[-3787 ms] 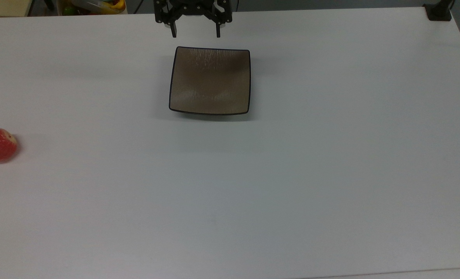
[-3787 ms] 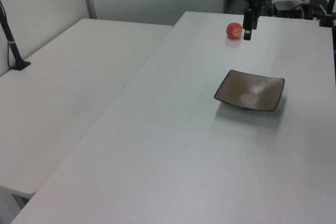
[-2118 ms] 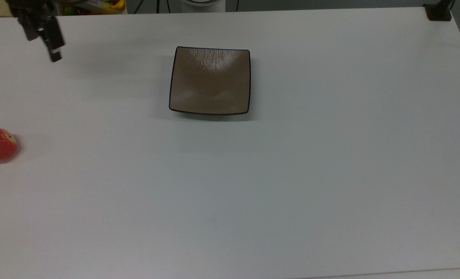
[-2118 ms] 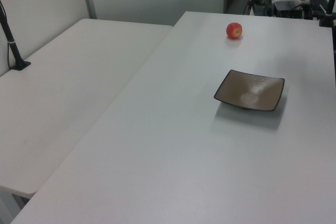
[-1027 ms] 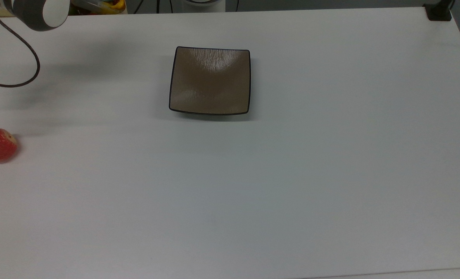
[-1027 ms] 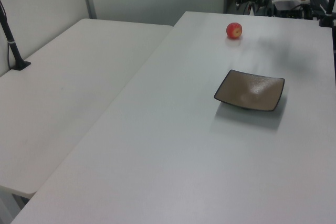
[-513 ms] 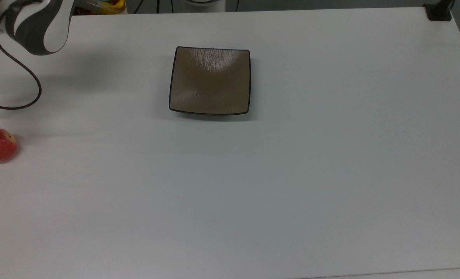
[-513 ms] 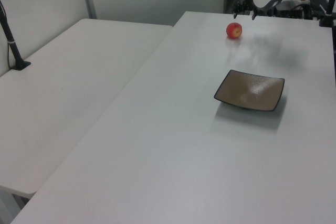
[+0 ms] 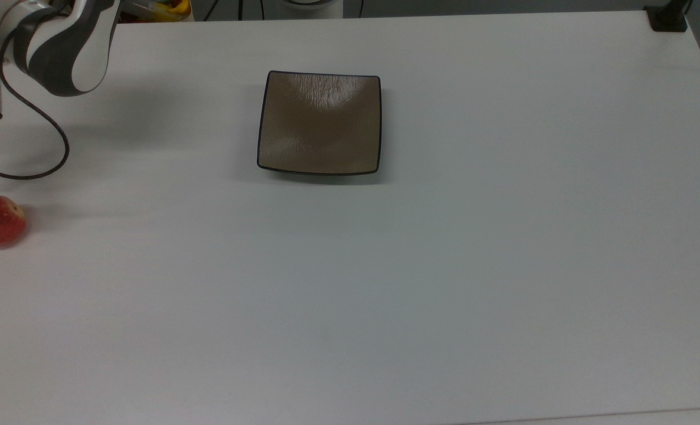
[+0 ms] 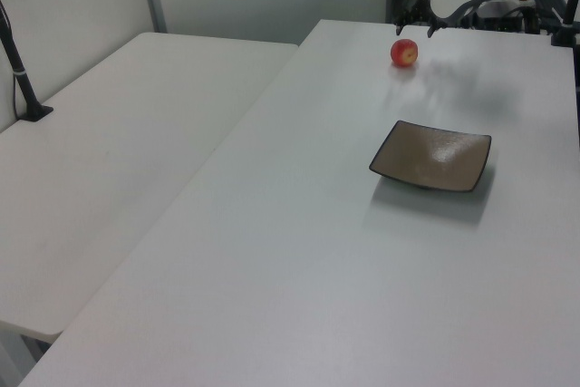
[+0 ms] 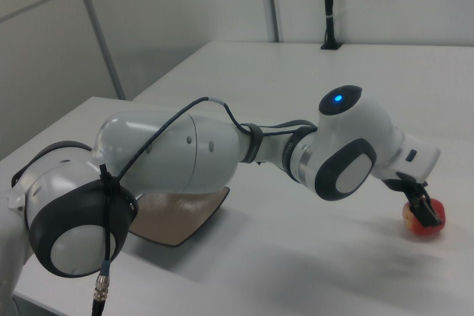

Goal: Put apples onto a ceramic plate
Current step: 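Lower the gripper around the red apple, then close the gripper on the red apple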

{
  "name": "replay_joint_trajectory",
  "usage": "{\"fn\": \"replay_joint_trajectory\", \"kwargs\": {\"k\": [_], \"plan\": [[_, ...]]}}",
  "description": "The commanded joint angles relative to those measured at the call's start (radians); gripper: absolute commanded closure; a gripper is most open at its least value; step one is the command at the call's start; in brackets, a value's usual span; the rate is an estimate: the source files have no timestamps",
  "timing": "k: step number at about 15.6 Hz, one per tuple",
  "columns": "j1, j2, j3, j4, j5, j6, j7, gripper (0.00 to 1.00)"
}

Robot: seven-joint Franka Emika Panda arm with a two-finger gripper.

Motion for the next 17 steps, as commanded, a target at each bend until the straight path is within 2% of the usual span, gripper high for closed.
{"fn": "replay_joint_trajectory", "kwargs": {"k": [1,5,17], "plan": [[0.011,0.028,0.0,0.017,-0.026,0.045,0.02,0.0],[0.033,0.048,-0.002,0.02,-0.029,0.054,0.021,0.0],[0.031,0.068,-0.002,0.036,-0.053,0.056,0.018,0.0]]}}
